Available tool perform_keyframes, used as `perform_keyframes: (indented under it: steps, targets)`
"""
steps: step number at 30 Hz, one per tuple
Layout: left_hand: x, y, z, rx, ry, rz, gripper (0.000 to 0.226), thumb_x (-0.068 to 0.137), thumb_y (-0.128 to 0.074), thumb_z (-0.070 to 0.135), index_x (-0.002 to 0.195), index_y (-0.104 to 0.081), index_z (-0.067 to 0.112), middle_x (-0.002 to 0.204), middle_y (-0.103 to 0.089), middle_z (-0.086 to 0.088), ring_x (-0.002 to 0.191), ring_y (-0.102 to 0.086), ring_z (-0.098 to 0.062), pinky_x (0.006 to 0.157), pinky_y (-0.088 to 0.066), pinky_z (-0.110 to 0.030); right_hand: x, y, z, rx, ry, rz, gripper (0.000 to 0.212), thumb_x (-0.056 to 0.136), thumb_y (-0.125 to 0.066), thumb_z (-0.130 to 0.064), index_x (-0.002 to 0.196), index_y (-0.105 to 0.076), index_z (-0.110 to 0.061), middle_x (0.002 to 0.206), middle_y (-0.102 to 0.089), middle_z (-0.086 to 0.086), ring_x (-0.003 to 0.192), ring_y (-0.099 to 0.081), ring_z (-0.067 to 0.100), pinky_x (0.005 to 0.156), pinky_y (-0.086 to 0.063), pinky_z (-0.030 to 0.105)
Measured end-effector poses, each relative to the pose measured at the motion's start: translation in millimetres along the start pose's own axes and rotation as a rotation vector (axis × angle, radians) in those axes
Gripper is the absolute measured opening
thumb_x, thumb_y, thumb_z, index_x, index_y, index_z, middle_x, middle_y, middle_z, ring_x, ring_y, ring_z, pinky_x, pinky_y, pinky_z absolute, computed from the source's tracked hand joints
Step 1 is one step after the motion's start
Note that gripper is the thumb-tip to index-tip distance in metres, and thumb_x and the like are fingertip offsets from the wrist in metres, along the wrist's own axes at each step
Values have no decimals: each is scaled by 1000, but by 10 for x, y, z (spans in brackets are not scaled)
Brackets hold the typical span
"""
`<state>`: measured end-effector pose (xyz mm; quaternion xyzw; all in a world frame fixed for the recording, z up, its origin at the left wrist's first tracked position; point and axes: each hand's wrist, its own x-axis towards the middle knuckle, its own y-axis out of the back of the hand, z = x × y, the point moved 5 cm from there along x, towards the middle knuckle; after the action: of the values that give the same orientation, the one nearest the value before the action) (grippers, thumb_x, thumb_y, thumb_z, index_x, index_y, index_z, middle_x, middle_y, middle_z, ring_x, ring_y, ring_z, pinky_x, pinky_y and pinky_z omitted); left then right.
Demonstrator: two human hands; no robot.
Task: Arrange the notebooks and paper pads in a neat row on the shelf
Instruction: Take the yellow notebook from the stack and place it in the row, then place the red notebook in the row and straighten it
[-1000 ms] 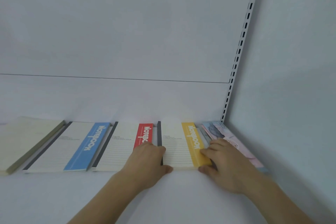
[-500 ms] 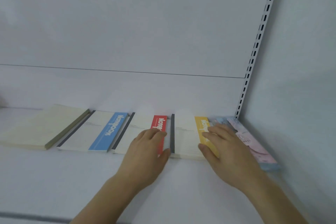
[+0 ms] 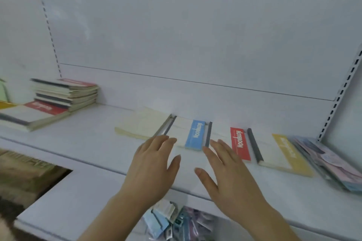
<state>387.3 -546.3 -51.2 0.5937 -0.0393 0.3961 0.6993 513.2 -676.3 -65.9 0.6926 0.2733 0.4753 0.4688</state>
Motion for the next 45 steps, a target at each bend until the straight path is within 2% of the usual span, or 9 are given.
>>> perform_keyframes:
  steps: [5,12,16,27,35,38,40,42,45]
  targets:
    - [-490,625,-905,81,132,-18,61,100,-36,53,154,-25,27,158,-31,8,146,-24,-12,118,-20,-27,143,-187,-1083,1,54,-42,76,89,1,-69,153,-11,-29,162,0,-9,147,11,11,113,11,26]
    - [-1103,1300,-2145,150,327,1,63,99,-34,56,155,-19,31,164,-14,6,151,-10,-16,122,-18,-35,485,-596,-2465,62,174,-111,88,79,15,-71,154,-6,-28,162,3,-7,147,12,12,120,2,31]
    - [-1221,1520,-2796,199,400,0,63,99,-34,55,155,-20,31,163,-15,6,151,-10,-17,121,-19,-36,807,-894,-3112,103,233,-120,75,91,1,-71,153,-5,-29,162,3,-8,147,12,11,118,6,29]
    - [-750,1805,-4337,323,466,-68,62,100,-33,56,155,-18,31,162,-17,10,150,-10,-12,120,-15,-32,2242,-1612,-4327,230,313,-80,81,86,3,-65,153,-13,-22,161,-8,-1,148,1,17,121,-6,32]
    - [-188,1758,-5213,358,402,-75,62,101,-28,58,155,-21,29,162,-21,7,150,-12,-15,124,-13,-37,3003,-2066,-4766,105,278,-130,93,78,15,-66,153,-14,-20,161,-11,3,148,-3,22,121,-11,39]
    - [-28,1636,-5519,342,368,-124,65,100,-26,60,155,-21,26,161,-23,5,150,-12,-17,124,-11,-39,3150,-2227,-4850,18,265,-167,83,86,5,-62,151,-23,-19,159,-21,3,147,-13,23,120,-13,40]
    - [48,1577,-5694,328,334,-150,65,100,-26,61,153,-23,25,159,-26,5,148,-18,-18,122,-16,-36,3212,-2261,-4881,15,270,-93,63,97,-9,-50,138,-47,-22,142,-48,-1,133,-39,18,115,-27,36]
    - [124,1570,-5822,300,291,-143,62,99,-25,61,150,-29,26,155,-32,6,143,-26,-18,117,-24,-35,3234,-2215,-4907,30,286,20,37,100,-29,-37,104,-64,-25,104,-66,-8,98,-59,13,91,-46,29]
    - [226,1634,-5948,265,199,-95,59,99,-26,60,148,-32,27,149,-39,7,136,-35,-19,110,-33,-34,3242,-2172,-4926,-34,178,46,15,91,-52,-23,79,-59,-27,74,-64,-9,67,-58,15,59,-44,27]
